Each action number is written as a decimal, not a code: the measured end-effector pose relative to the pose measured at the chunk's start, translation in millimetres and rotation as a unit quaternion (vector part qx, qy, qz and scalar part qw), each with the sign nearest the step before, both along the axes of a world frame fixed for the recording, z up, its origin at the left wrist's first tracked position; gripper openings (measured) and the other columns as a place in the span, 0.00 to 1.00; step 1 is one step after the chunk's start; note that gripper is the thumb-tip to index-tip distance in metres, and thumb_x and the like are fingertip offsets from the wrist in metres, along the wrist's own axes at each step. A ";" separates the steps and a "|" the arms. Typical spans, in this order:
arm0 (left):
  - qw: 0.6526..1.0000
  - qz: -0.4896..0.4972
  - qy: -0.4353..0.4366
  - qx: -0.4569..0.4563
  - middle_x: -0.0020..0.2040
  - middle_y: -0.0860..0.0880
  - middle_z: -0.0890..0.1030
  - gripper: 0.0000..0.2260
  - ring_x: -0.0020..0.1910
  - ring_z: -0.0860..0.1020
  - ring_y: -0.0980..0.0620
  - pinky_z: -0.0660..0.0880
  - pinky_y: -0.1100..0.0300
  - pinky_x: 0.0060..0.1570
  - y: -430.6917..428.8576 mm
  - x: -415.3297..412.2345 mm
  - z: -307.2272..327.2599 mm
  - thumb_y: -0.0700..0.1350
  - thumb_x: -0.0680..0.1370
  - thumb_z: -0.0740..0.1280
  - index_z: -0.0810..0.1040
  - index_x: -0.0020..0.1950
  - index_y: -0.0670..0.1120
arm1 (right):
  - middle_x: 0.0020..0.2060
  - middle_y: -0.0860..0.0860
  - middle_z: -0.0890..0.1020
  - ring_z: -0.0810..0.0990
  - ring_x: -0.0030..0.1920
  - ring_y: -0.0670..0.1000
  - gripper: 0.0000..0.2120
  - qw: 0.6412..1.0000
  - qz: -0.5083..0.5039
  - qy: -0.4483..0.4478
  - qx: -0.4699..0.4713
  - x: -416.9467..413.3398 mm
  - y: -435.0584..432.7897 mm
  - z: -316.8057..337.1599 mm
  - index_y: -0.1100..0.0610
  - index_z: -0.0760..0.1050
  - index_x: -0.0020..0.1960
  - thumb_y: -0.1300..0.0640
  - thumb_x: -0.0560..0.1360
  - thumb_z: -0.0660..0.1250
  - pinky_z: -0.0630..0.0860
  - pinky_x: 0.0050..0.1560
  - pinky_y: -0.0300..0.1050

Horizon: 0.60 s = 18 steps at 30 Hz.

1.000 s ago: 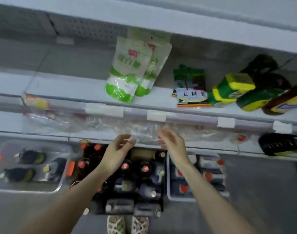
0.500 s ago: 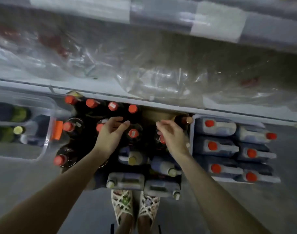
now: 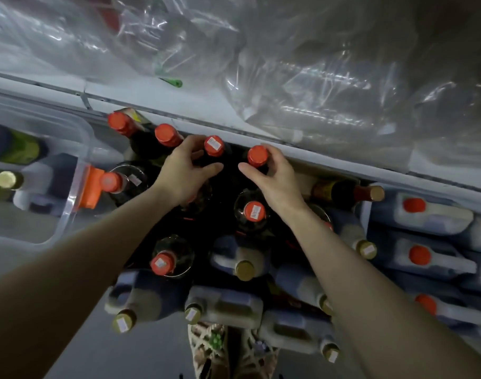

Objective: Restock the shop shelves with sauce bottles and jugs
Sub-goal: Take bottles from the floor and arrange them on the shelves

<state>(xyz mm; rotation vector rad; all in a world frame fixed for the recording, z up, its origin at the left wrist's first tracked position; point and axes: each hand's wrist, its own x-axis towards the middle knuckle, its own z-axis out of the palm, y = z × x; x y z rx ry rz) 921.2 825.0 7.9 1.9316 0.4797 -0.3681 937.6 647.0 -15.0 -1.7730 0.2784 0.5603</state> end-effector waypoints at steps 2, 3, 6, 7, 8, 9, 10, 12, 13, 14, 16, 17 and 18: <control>0.999 -0.043 0.001 0.006 0.59 0.52 0.77 0.23 0.61 0.75 0.55 0.70 0.63 0.61 5.5 9.5 -7.8 0.39 0.73 0.73 0.72 0.66 0.44 | 0.53 0.45 0.81 0.78 0.56 0.45 0.20 1.000 0.015 -0.008 -0.005 5.4 1.3 -11.3 0.49 0.73 0.60 0.55 0.71 0.75 0.73 0.62 0.40; 0.998 -0.066 0.000 0.009 0.58 0.52 0.78 0.22 0.60 0.75 0.55 0.70 0.63 0.61 8.5 13.8 -11.1 0.39 0.73 0.73 0.72 0.66 0.44 | 0.52 0.45 0.80 0.78 0.55 0.45 0.20 1.000 0.018 -0.011 -0.005 7.9 1.9 -16.7 0.49 0.73 0.59 0.56 0.71 0.75 0.73 0.61 0.39; 0.993 -0.119 -0.002 0.013 0.56 0.51 0.79 0.21 0.57 0.76 0.55 0.71 0.62 0.58 12.1 22.2 -23.3 0.40 0.73 0.73 0.73 0.65 0.44 | 0.47 0.40 0.79 0.78 0.49 0.41 0.17 0.999 0.030 -0.010 -0.007 12.9 5.6 -27.7 0.48 0.72 0.57 0.57 0.72 0.74 0.72 0.53 0.29; 0.992 -0.129 -0.005 0.017 0.55 0.51 0.79 0.21 0.56 0.77 0.54 0.72 0.62 0.57 11.8 24.0 -27.6 0.40 0.73 0.73 0.73 0.65 0.45 | 0.45 0.39 0.78 0.77 0.47 0.40 0.16 0.999 0.031 -0.009 -0.009 13.6 5.8 -31.7 0.47 0.73 0.55 0.57 0.72 0.74 0.72 0.50 0.26; 0.991 -0.132 -0.010 0.018 0.55 0.50 0.80 0.20 0.55 0.77 0.54 0.72 0.62 0.58 11.5 25.6 -31.4 0.41 0.73 0.73 0.74 0.64 0.44 | 0.44 0.39 0.78 0.77 0.46 0.39 0.14 0.999 0.030 -0.009 -0.010 13.8 6.1 -34.7 0.47 0.73 0.54 0.57 0.73 0.73 0.71 0.48 0.25; 0.991 -0.131 -0.018 0.012 0.55 0.50 0.80 0.18 0.55 0.77 0.54 0.72 0.61 0.59 11.4 27.4 -33.6 0.41 0.73 0.73 0.75 0.62 0.44 | 0.43 0.38 0.78 0.77 0.45 0.37 0.12 0.999 0.031 -0.010 -0.009 13.5 5.7 -35.9 0.47 0.73 0.53 0.56 0.73 0.73 0.71 0.47 0.25; 0.991 -0.128 -0.023 0.004 0.54 0.49 0.81 0.16 0.55 0.78 0.54 0.72 0.61 0.59 11.8 28.8 -34.8 0.41 0.73 0.73 0.76 0.60 0.43 | 0.43 0.38 0.78 0.76 0.44 0.37 0.11 0.999 0.032 -0.010 -0.010 13.1 5.3 -36.8 0.47 0.72 0.52 0.55 0.74 0.72 0.71 0.48 0.26; 0.991 -0.133 -0.027 -0.001 0.51 0.49 0.81 0.14 0.53 0.78 0.53 0.72 0.61 0.59 14.3 29.4 -34.9 0.41 0.73 0.73 0.77 0.57 0.41 | 0.43 0.40 0.78 0.77 0.45 0.37 0.10 0.999 0.034 -0.010 -0.011 11.3 4.3 -37.1 0.47 0.73 0.52 0.54 0.74 0.71 0.72 0.51 0.31; 0.990 -0.137 -0.029 -0.001 0.50 0.50 0.81 0.13 0.53 0.78 0.53 0.72 0.61 0.59 15.2 28.4 -33.5 0.40 0.73 0.73 0.77 0.56 0.42 | 0.44 0.41 0.79 0.77 0.46 0.39 0.10 0.999 0.032 -0.010 -0.011 10.4 3.7 -35.4 0.48 0.73 0.53 0.53 0.74 0.71 0.73 0.53 0.34; 0.990 -0.137 -0.033 -0.004 0.49 0.51 0.81 0.12 0.52 0.78 0.54 0.72 0.61 0.59 15.3 27.2 -30.9 0.40 0.73 0.73 0.77 0.55 0.43 | 0.44 0.42 0.80 0.78 0.48 0.41 0.10 0.999 0.030 -0.012 -0.011 10.2 2.8 -31.5 0.49 0.74 0.54 0.53 0.74 0.71 0.74 0.55 0.37; 0.992 -0.120 -0.043 -0.015 0.49 0.52 0.81 0.12 0.52 0.78 0.55 0.73 0.62 0.58 14.2 25.0 -20.5 0.40 0.73 0.73 0.77 0.54 0.45 | 0.45 0.45 0.81 0.80 0.50 0.45 0.11 1.000 0.021 -0.021 -0.007 10.8 0.6 -18.4 0.51 0.75 0.55 0.53 0.74 0.72 0.75 0.58 0.42; 0.993 -0.110 -0.047 -0.019 0.48 0.52 0.81 0.11 0.50 0.78 0.56 0.73 0.64 0.56 13.8 24.4 -12.3 0.41 0.73 0.73 0.77 0.54 0.45 | 0.45 0.45 0.81 0.79 0.50 0.45 0.12 0.999 0.018 -0.026 -0.004 11.0 -1.2 -10.0 0.52 0.75 0.55 0.53 0.74 0.71 0.74 0.57 0.41; 0.993 -0.106 -0.052 -0.018 0.47 0.53 0.80 0.11 0.48 0.78 0.58 0.73 0.69 0.53 13.3 23.7 -2.0 0.41 0.73 0.73 0.76 0.53 0.45 | 0.45 0.45 0.80 0.79 0.49 0.44 0.12 0.999 0.020 -0.030 -0.003 10.6 -2.6 0.5 0.53 0.75 0.55 0.53 0.74 0.71 0.74 0.56 0.39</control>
